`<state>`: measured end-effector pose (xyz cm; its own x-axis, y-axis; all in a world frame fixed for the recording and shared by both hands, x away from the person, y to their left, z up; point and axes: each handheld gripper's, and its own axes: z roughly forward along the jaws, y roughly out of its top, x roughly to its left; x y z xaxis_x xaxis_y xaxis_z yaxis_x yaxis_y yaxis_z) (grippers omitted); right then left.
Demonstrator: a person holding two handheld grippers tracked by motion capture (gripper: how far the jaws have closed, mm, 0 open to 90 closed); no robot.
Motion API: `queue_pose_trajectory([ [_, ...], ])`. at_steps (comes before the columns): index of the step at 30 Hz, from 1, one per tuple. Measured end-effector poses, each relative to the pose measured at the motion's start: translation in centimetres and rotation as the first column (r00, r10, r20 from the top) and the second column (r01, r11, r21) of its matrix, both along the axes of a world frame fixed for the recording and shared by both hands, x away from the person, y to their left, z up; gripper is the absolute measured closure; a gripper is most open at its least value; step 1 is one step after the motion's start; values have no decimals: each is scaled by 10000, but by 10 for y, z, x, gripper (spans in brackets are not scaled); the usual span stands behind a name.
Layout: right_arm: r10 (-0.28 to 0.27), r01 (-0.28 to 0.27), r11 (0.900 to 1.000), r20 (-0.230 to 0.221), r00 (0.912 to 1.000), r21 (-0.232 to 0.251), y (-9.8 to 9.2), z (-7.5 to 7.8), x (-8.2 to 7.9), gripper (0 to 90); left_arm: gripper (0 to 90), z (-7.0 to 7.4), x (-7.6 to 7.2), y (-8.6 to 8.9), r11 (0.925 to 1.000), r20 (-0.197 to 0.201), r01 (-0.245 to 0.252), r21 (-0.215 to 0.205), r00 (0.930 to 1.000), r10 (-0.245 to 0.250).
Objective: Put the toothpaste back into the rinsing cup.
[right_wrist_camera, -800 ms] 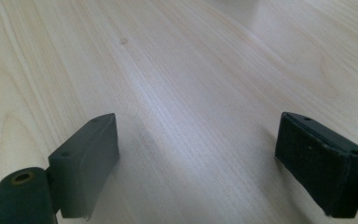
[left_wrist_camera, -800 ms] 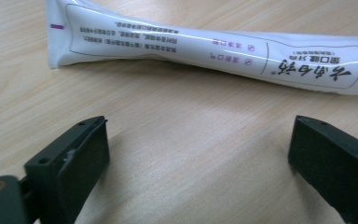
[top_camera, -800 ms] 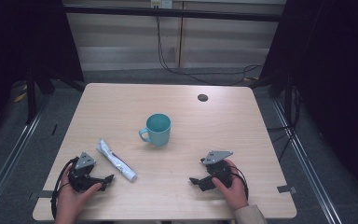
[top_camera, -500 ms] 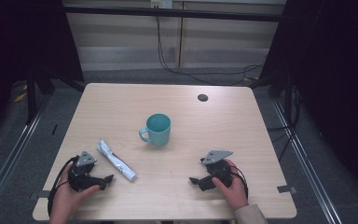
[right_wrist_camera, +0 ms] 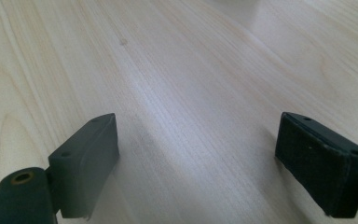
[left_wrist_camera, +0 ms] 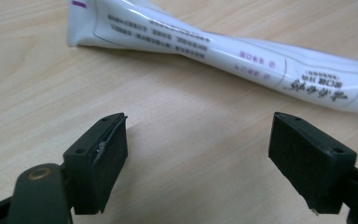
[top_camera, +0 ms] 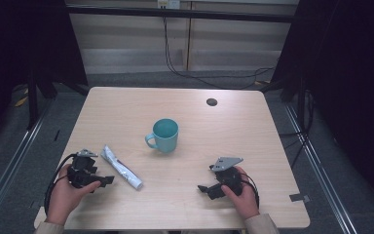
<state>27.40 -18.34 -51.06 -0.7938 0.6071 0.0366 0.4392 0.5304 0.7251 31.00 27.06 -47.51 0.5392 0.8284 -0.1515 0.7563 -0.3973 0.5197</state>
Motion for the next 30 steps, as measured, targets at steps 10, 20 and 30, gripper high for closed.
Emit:
queue_pose_trajectory([
  [10, 2, -2, 10000, 1, 10000, 3, 0, 0, 0, 124, 202, 13, 21, -6, 9994, -355, -265, 218, 9990, 273],
  [20, 3, -3, 10000, 3, 10000, 1, 0, 0, 0, 124, 200, 17, 38, -16, 9975, -732, -665, 237, 9950, 681],
  [30, -1, 1, 10000, -2, 10000, 1, 0, 0, 0, 124, 177, 14, 45, -22, 9945, -904, -972, 389, 9908, 1004],
])
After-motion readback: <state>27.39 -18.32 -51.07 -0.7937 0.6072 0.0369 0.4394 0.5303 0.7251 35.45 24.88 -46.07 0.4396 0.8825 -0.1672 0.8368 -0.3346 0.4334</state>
